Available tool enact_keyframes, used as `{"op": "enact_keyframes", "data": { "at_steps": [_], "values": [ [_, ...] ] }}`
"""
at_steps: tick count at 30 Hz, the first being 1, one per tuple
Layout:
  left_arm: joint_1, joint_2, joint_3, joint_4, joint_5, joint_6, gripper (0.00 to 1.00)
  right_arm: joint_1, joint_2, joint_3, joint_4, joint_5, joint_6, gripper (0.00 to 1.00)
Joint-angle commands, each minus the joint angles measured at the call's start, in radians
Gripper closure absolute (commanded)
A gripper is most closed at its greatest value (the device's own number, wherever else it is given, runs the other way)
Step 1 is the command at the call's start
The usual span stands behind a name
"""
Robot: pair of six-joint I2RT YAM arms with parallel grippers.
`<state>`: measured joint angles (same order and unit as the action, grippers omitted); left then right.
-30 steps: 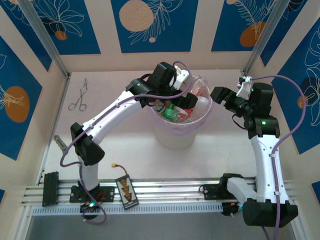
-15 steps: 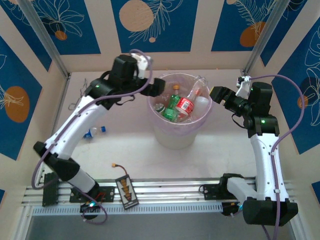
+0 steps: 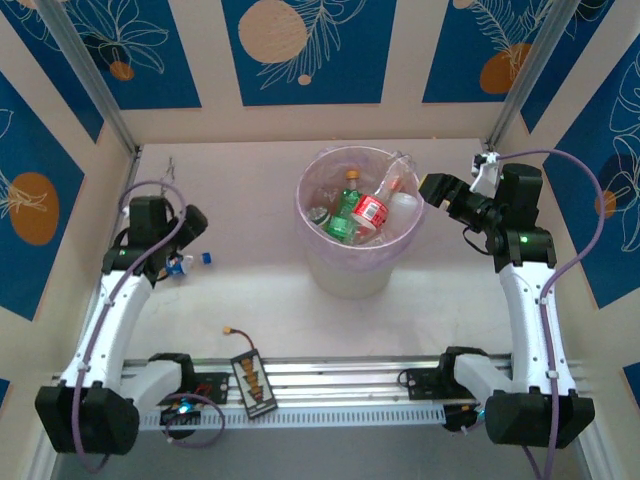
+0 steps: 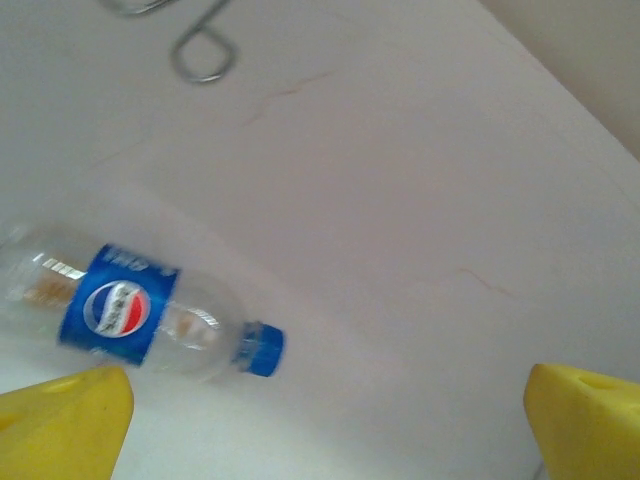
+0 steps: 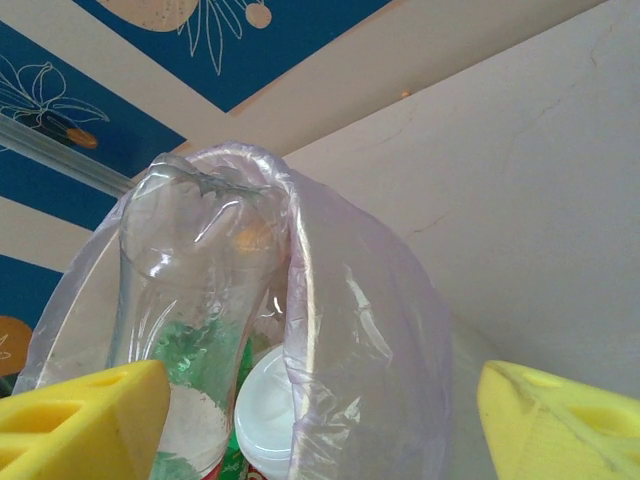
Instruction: Put the plastic bottles in the bin
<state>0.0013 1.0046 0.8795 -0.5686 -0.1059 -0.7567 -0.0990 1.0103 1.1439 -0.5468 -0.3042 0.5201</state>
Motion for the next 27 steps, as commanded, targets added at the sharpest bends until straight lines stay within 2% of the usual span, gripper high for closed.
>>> {"op": "enact_keyframes", "data": {
  "at_steps": [1, 4, 11, 16, 21, 27],
  "values": [
    [0.068, -0.024, -0.105, 0.093, -0.003, -0.265, 0.0, -0.006, -0.012, -0.013, -0.024, -0.023, -0.029, 0.19],
    [0.088, 0.0, -0.171, 0.126, -0.029, -0.406, 0.0, -0.011, -0.02, -0.018, -0.03, -0.019, -0.031, 0.19],
    [0.091, 0.114, -0.218, 0.202, -0.071, -0.527, 0.0, -0.016, -0.021, -0.014, -0.049, -0.027, -0.043, 0.19],
    [0.091, 0.139, -0.302, 0.304, -0.096, -0.636, 0.06, -0.02, -0.028, -0.008, -0.073, -0.019, -0.057, 0.19],
    [0.091, 0.21, -0.323, 0.369, -0.098, -0.65, 0.1, -0.025, -0.025, -0.007, -0.076, -0.025, -0.055, 0.19],
    [0.092, 0.317, -0.323, 0.439, -0.093, -0.681, 0.21, -0.027, -0.018, -0.013, -0.077, -0.036, -0.057, 0.19]
  ]
}}
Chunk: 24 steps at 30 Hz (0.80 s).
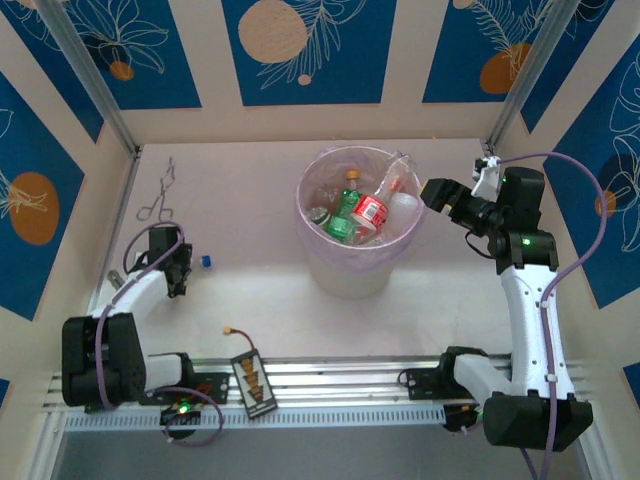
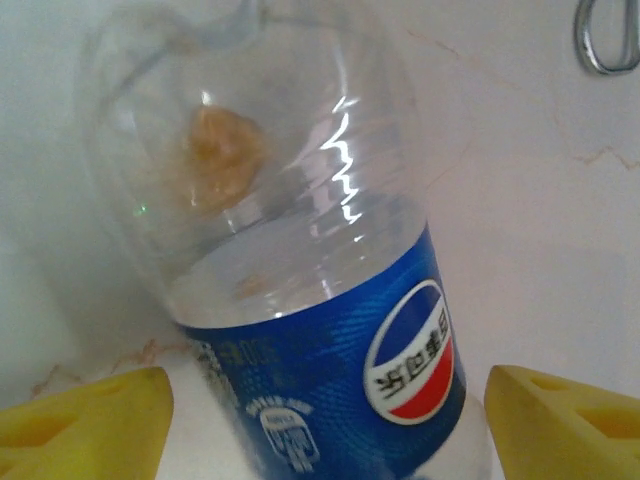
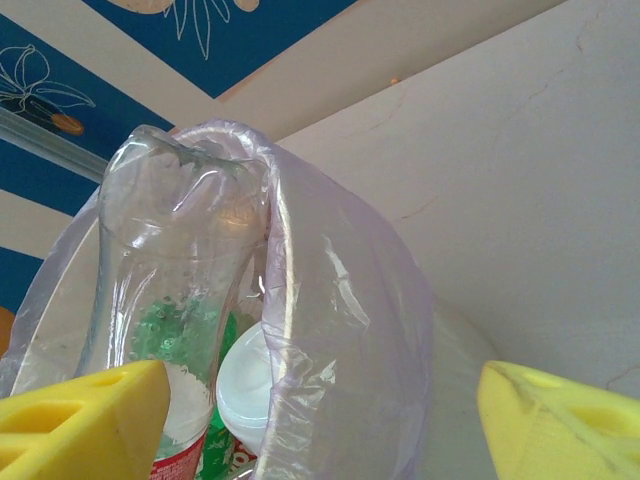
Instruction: Put the plastic bottles in the bin
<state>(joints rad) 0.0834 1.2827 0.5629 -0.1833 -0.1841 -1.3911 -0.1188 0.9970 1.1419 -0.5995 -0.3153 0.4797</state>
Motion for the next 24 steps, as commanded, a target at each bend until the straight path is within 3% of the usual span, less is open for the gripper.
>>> {"op": "enact_keyframes", "data": {
  "at_steps": [1, 9, 18, 24],
  "values": [
    [0.01, 0.057, -0.008, 0.065, -0.008, -0.052, 0.23, -0.007, -0.007, -0.01, -0.027, -0.024, -0.018, 0.19],
    [0.008, 0.18, -0.028, 0.172, 0.053, -0.081, 0.33, -0.005, 0.014, -0.008, -0.04, -0.063, -0.02, 0.21],
    [0.009, 0.162, -0.048, 0.177, 0.033, -0.061, 0.46, 0.029, 0.07, -0.029, -0.03, -0.053, -0.018, 0.32],
    [0.009, 0.104, -0.016, 0.132, 0.011, 0.027, 0.55, 0.057, 0.095, -0.034, -0.03, -0.037, -0.024, 0.39]
  ]
}}
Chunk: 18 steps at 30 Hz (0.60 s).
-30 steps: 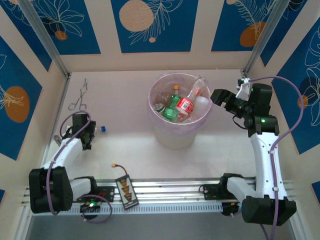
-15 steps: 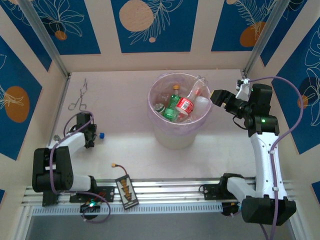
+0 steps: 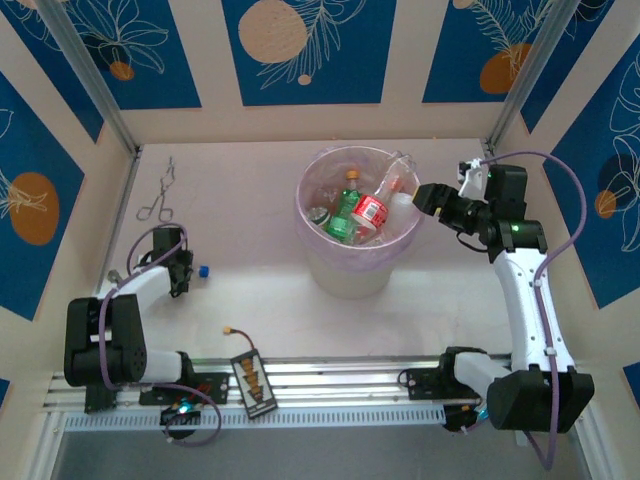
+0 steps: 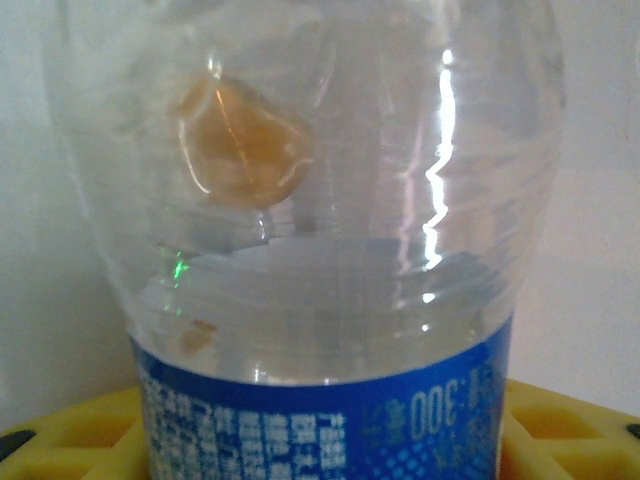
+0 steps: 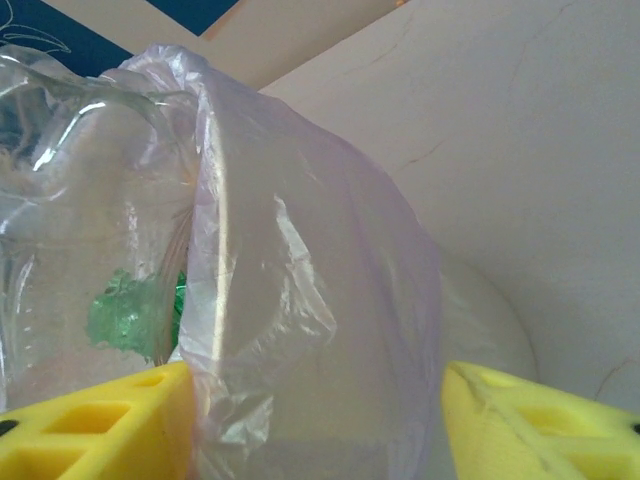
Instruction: Put the plastic bottles in the bin
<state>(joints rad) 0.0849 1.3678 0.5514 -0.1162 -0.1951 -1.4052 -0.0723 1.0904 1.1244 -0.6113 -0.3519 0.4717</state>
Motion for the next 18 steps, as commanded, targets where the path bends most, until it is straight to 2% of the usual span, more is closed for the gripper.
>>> {"op": "enact_keyframes", "data": {
  "at_steps": [1, 7, 13, 18],
  "values": [
    [0.006, 0.011, 0.007, 0.059, 0.022, 0.064, 0.55, 0.012, 0.003, -0.019, -0.014, 0.0, -0.013, 0.41],
    [0.005, -0.041, 0.102, 0.0, 0.061, 0.235, 0.61, 0.024, 0.015, -0.026, 0.022, -0.036, 0.014, 0.46],
    [-0.049, -0.159, 0.217, -0.127, 0.038, 0.427, 0.64, 0.049, 0.021, -0.022, 0.028, -0.036, 0.021, 0.51],
    [-0.069, -0.248, 0.311, -0.218, 0.068, 0.531, 0.65, 0.077, 0.037, -0.009, 0.033, -0.029, 0.031, 0.54]
  ]
}}
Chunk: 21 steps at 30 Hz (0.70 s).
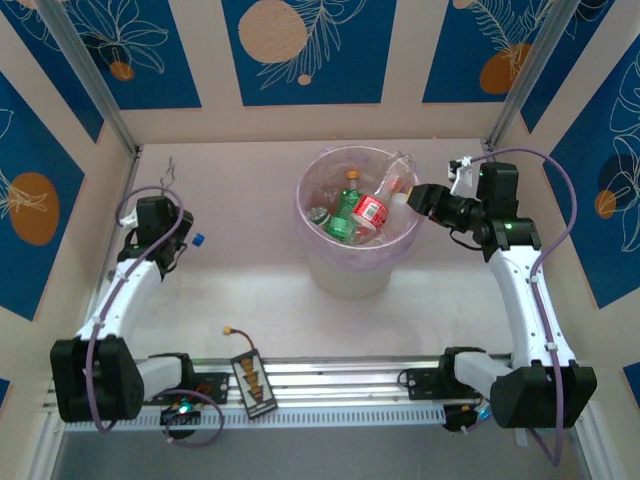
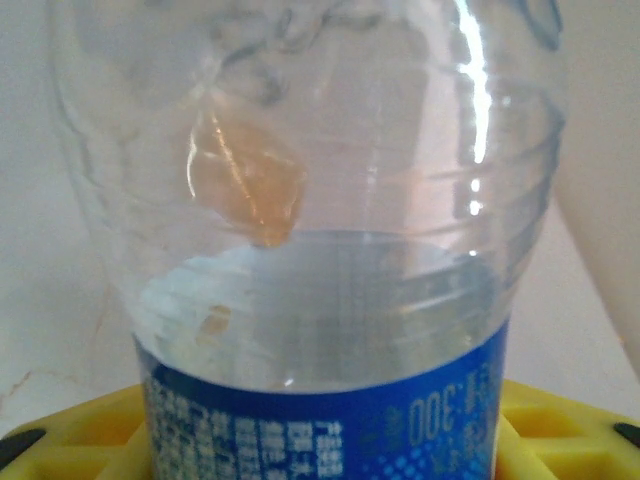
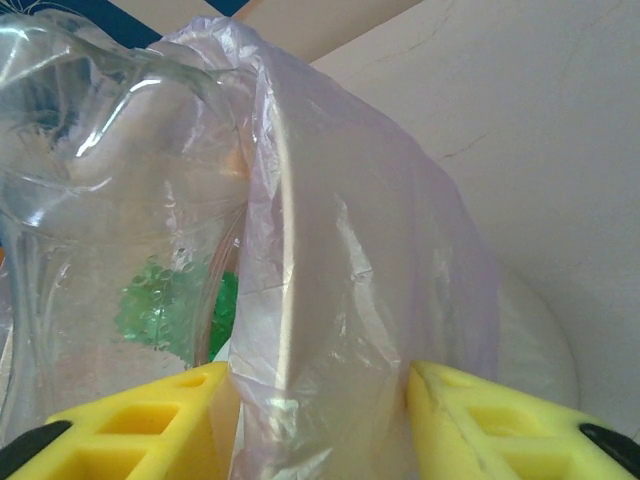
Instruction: Put the plastic bottles in the bin
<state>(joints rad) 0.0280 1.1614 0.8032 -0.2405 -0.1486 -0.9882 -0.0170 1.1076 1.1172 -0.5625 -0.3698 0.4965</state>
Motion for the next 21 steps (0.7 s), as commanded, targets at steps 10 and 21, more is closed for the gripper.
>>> {"op": "enact_keyframes", "data": {
  "at_steps": [10, 21],
  "values": [
    [-0.059, -0.087, 0.339, -0.256, 0.132, 0.25, 0.73, 0.127, 0.064, 0.027, 0.0, 0.012, 0.039, 0.58],
    [-0.179, 0.073, 0.872, -0.482, 0.404, 0.415, 0.89, 0.281, 0.105, 0.068, 0.007, 0.115, 0.043, 0.59]
  ]
}}
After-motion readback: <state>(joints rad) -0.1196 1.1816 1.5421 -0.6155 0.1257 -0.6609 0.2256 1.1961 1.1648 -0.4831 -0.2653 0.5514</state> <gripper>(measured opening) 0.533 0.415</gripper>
